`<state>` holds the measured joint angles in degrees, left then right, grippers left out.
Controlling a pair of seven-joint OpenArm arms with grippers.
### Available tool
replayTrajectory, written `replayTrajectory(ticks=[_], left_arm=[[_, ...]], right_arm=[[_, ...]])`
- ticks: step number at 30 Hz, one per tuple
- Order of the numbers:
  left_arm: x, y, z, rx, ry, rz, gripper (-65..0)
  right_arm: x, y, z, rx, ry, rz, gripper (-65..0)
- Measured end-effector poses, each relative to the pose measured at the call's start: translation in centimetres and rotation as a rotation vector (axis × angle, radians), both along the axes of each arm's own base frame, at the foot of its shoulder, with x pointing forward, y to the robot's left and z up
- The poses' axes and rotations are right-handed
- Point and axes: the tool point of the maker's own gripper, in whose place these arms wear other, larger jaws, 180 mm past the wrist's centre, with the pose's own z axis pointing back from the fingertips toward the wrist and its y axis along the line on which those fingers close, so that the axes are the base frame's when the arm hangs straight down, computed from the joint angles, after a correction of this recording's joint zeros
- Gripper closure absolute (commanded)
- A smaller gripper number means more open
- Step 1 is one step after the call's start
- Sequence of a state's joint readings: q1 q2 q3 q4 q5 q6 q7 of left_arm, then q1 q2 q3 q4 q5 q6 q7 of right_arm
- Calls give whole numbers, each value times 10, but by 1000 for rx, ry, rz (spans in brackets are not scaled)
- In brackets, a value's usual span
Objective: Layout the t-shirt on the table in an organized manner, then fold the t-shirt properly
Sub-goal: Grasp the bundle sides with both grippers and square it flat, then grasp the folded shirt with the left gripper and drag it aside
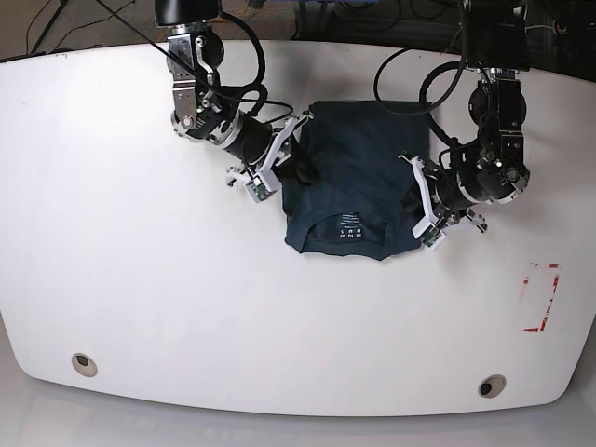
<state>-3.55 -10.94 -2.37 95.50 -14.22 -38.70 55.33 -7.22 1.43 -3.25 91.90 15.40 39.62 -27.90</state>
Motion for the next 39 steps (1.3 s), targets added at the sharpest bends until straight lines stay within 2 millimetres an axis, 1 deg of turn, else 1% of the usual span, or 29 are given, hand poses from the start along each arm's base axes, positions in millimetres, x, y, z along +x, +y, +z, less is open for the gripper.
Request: replayTrajectory(ticks=[4, 5, 8, 10, 14, 16, 20, 24, 27, 30, 32, 34, 35, 37, 39], left_arm=[[8, 0, 29, 11, -86, 5, -119], [10, 0, 35, 13, -106, 2, -119], [12, -2, 46, 18, -142, 3, -119], [14, -8, 52, -8, -159, 23, -119], [22, -28, 60, -100, -204, 89, -119], [25, -43, 66, -163, -245, 106, -119], [25, -63, 67, -206, -306, 136, -119], [17, -87, 62, -244, -343, 151, -119], [12, -113, 60, -292, -369, 138, -119], [3, -139, 46, -297, -346, 89, -119], [-4, -151, 34, -299, -322, 62, -118], [-10, -160, 19, -286, -289, 39, -117], [-14, -162, 7, -268, -261, 30, -117], [-18, -162, -8, -255, -227, 28, -117], [-23, -158, -24, -237, -188, 38, -117]], right_arm=[[4, -6, 17, -80, -35, 24, -33], [6, -12, 22, -96, -52, 21, -33], [10, -22, 41, -129, -100, 10, -33], [14, -29, 54, -145, -137, -8, -33], [20, -51, 69, -192, -171, -58, -33], [22, -63, 74, -214, -179, -88, -33], [27, -84, 80, -239, -191, -146, -33], [29, -96, 80, -260, -193, -169, -33], [28, -101, 80, -273, -192, -170, -33], [29, -105, 80, -282, -192, -176, -33], [29, -108, 79, -288, -190, -183, -33], [29, -111, 80, -288, -190, -190, -33], [30, -112, 80, -288, -190, -194, -33], [30, -113, 80, -289, -190, -199, -33], [30, -113, 80, -287, -190, -199, -33]])
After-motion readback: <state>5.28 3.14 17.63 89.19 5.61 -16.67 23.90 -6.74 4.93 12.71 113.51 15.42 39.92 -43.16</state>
